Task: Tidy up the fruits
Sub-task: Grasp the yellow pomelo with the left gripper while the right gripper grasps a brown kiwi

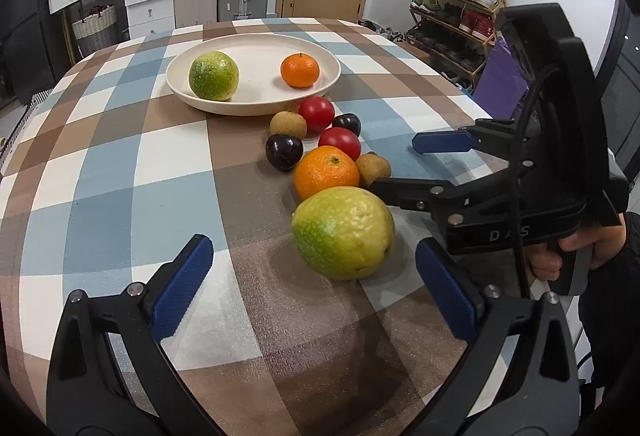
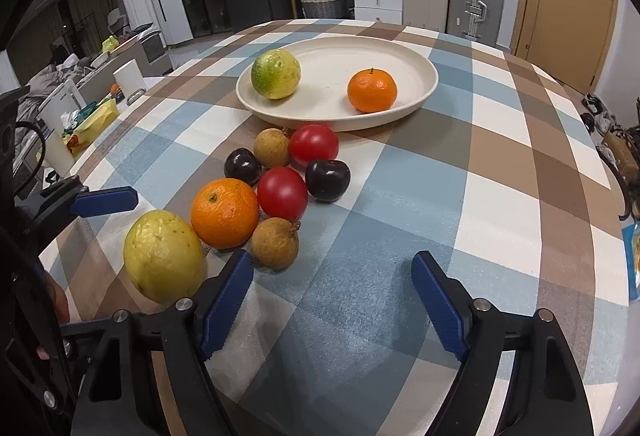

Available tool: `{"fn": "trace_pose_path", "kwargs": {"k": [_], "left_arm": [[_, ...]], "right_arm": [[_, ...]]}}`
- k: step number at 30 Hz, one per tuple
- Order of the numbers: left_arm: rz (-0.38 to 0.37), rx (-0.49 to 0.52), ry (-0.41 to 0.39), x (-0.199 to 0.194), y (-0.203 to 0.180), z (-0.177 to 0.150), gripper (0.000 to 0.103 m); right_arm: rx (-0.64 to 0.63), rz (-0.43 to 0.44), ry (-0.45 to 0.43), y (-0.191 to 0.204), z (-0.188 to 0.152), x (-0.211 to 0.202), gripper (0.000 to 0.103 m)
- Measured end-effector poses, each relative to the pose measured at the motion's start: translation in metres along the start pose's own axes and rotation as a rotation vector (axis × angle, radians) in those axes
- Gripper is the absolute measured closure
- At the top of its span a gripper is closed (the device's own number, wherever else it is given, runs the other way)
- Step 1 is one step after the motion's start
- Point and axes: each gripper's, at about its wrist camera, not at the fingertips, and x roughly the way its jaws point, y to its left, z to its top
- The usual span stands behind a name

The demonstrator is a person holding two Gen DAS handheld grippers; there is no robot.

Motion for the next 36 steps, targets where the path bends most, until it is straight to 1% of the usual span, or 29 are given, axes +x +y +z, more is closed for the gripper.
{"fn": "trace_pose_path", "kwargs": {"k": [3,6,8,12,13,14,15,18,20,25,26,28,30,34,36], "left_arm": [[-0.003,-0.007,0.005,0.001,0.002,0.000,0.006],[-0.013,-0.008,0.007,0.001,0.002,0.000,0.013],[-0.020,-0.008,0.011,0.002,0.003,-0.001,0.020],[-0.057,-0.013,0.009,0.002,0.004,-0.001,0.032],[-0.071,-0.012,0.005,0.001,0.004,-0.001,0.038],[-0.085,-0.011,0.002,0.000,0.003,-0.002,0.047],[-0.114,-0.011,0.000,-0.001,0.003,-0.002,0.052],[-0.115,-0.008,0.002,-0.003,0.000,-0.003,0.053],[-0.121,-0.023,-0.002,-0.005,0.002,-0.003,0.053],[-0.111,-0.043,-0.044,-0.019,0.009,0.001,0.055],[-0.109,-0.047,-0.051,-0.021,0.011,0.002,0.059],[-0.113,-0.054,-0.065,-0.025,0.015,0.003,0.063],[-0.115,-0.052,-0.068,-0.027,0.016,0.004,0.065],[-0.112,-0.035,-0.059,-0.028,0.015,0.004,0.064],[-0.115,-0.032,-0.038,-0.025,0.013,0.003,0.058]], "right_arm": [[-0.008,0.025,-0.002,-0.001,0.000,-0.002,0.023],[-0.011,0.042,-0.005,-0.001,0.000,-0.004,0.025],[-0.010,0.043,-0.004,-0.001,-0.001,-0.004,0.026],[-0.006,0.049,-0.005,0.000,-0.002,-0.004,0.026],[-0.005,0.050,-0.004,0.001,-0.002,-0.004,0.026],[-0.005,0.053,-0.005,0.001,-0.003,-0.004,0.026],[-0.005,0.054,-0.004,0.002,-0.003,-0.005,0.026],[-0.008,0.052,-0.002,0.005,-0.003,-0.005,0.026],[-0.007,0.047,0.000,0.005,-0.002,-0.005,0.029],[-0.011,0.046,0.006,0.009,0.000,-0.003,0.033],[-0.014,0.047,0.007,0.010,0.000,-0.003,0.034],[-0.026,0.046,0.008,0.013,0.001,-0.001,0.035],[-0.038,0.043,0.009,0.016,0.002,0.000,0.038],[-0.050,0.042,0.011,0.020,0.004,0.002,0.040],[-0.057,0.037,0.012,0.021,0.004,0.002,0.041]]}}
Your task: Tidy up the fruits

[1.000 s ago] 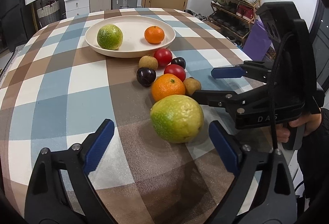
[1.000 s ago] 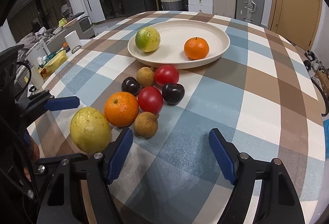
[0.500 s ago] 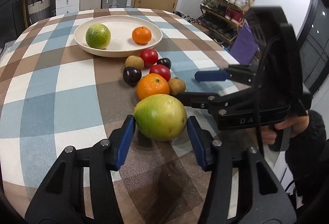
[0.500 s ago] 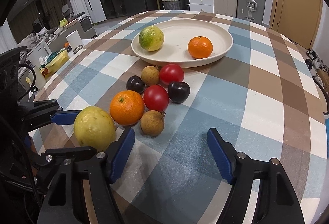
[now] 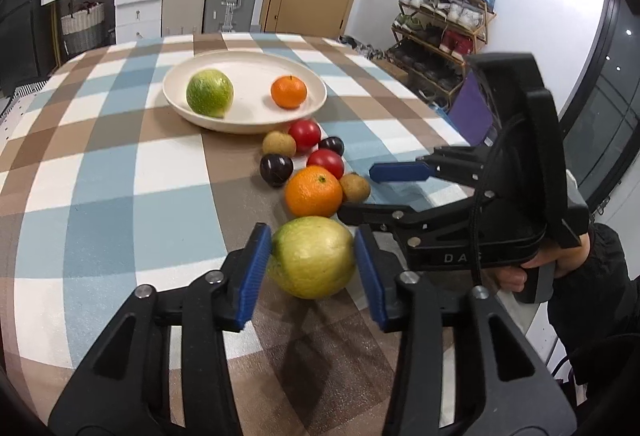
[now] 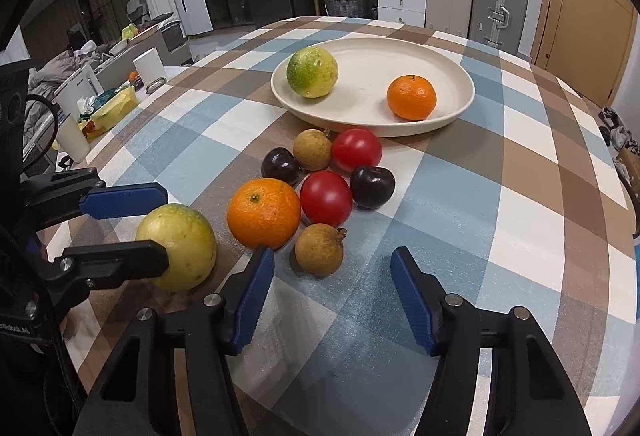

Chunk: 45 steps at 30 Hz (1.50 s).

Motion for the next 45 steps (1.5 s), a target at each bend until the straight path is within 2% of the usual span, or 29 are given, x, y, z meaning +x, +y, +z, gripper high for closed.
{"fn": "trace_pose_path", "kwargs": {"k": [2,4,9,13,15,17,23,37,45], "left_arm": [[-0.001,0.010,0.023,0.005,-0.002,-0.002,0.047],[-0.006,0.016,0.045,0.011,-0.003,-0.004,0.044],[-0.022,-0.004,0.078,0.019,0.000,-0.008,0.044],[-0.039,-0.007,0.071,0.019,0.000,-0.009,0.051],[-0.034,0.002,0.068,0.019,-0.001,-0.009,0.052],[-0.037,0.010,0.064,0.018,-0.002,-0.010,0.052],[-0.037,0.000,0.044,0.014,0.000,-0.006,0.052],[-0.018,-0.026,-0.026,-0.006,0.006,0.001,0.052],[0.033,-0.041,-0.096,-0.026,0.015,0.013,0.052]], "right_arm": [[-0.006,-0.002,0.000,0.001,0.000,0.000,0.042],[-0.009,-0.002,-0.001,0.001,0.000,0.000,0.043],[-0.027,-0.011,-0.005,0.002,0.000,0.000,0.053],[-0.030,-0.014,-0.008,0.002,0.000,0.000,0.060],[-0.028,-0.012,-0.012,0.002,0.000,0.000,0.063],[-0.030,-0.004,-0.017,0.002,0.000,0.000,0.071],[-0.030,0.005,-0.026,0.003,-0.003,-0.002,0.078],[-0.014,-0.006,-0.073,0.005,-0.006,-0.016,0.079],[0.015,-0.004,-0.154,0.005,-0.006,-0.040,0.079]]}}
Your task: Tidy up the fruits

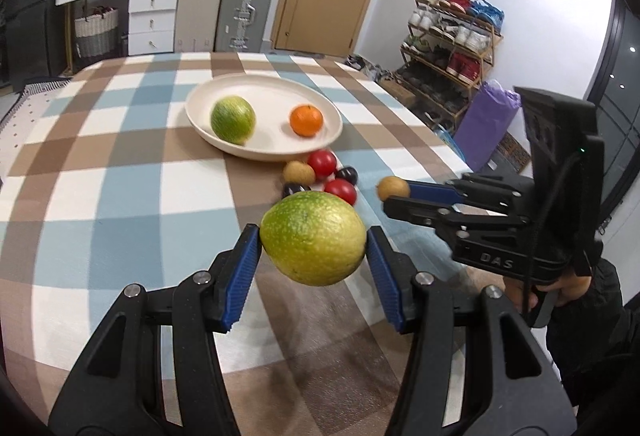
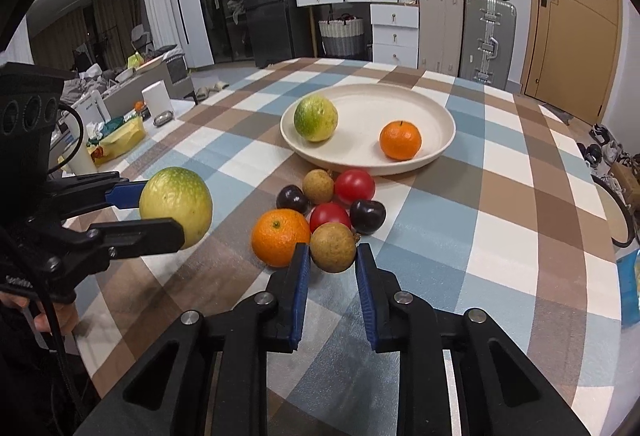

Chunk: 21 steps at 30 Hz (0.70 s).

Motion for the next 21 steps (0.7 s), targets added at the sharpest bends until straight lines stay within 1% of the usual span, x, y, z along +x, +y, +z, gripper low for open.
{"fn": "trace_pose_path", "kwargs": {"k": [5,11,21], "left_arm": [[0.035,-0.005,-0.028,-0.007,0.005,0.012,0.052],[0.064,0.000,-0.050,-0.010,0.010,0.027,0.052],[0.099,-0.003,-0.053,0.009,0.024,0.047,0.052]], "right_arm": [[0.016,0.008,-0.037,-0.001,0.006,-0.010,0.079],[0.029,0.020,-0.053,-0.004,0.011,-0.014,0.079],[0.061,0.012,-0.089,-0.013,0.026,-0.016,0.079]]}}
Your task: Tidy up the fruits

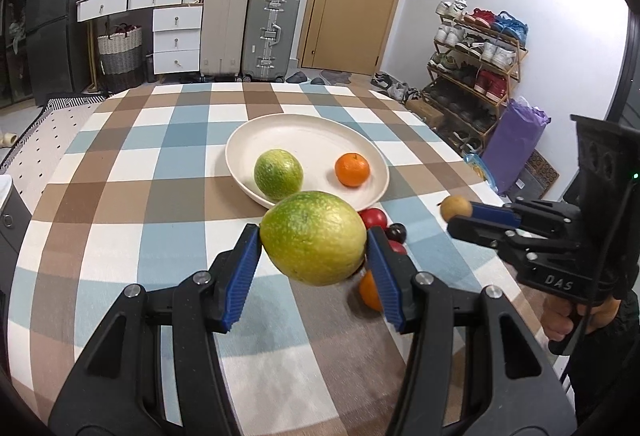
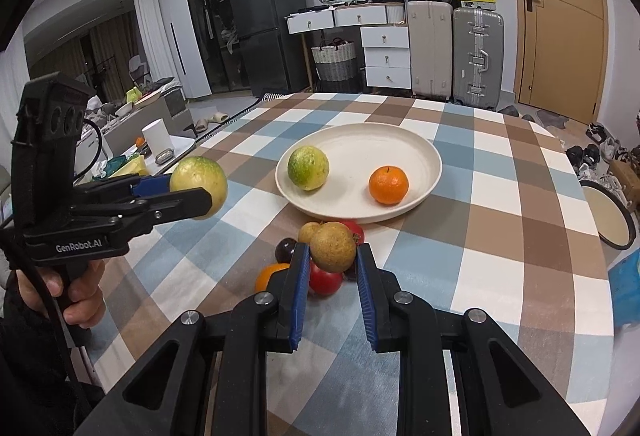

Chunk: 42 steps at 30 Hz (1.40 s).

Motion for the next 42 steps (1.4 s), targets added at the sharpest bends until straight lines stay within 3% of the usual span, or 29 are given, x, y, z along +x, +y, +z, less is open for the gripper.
{"fn": "trace_pose_path", "kwargs": {"k": [10,22,42], "left_arm": [[0.022,-0.003,0.026,0.040,0.014,0.014,0.052],[0.018,-0.022,0.072,0.094,0.035,0.030,0.052],[0.002,-0.007,0.095,0.134,0.042,0.051,0.052]], "right_arm": [[0.034,-0.001,-0.025,-0.011,0.017,0.012,0.079],[0.067,-0.002,0.009,-0.025,0.031,0.049,0.079],[0.067,-0.003,0.043,-0.036,0.047,0.089,0.079]]}}
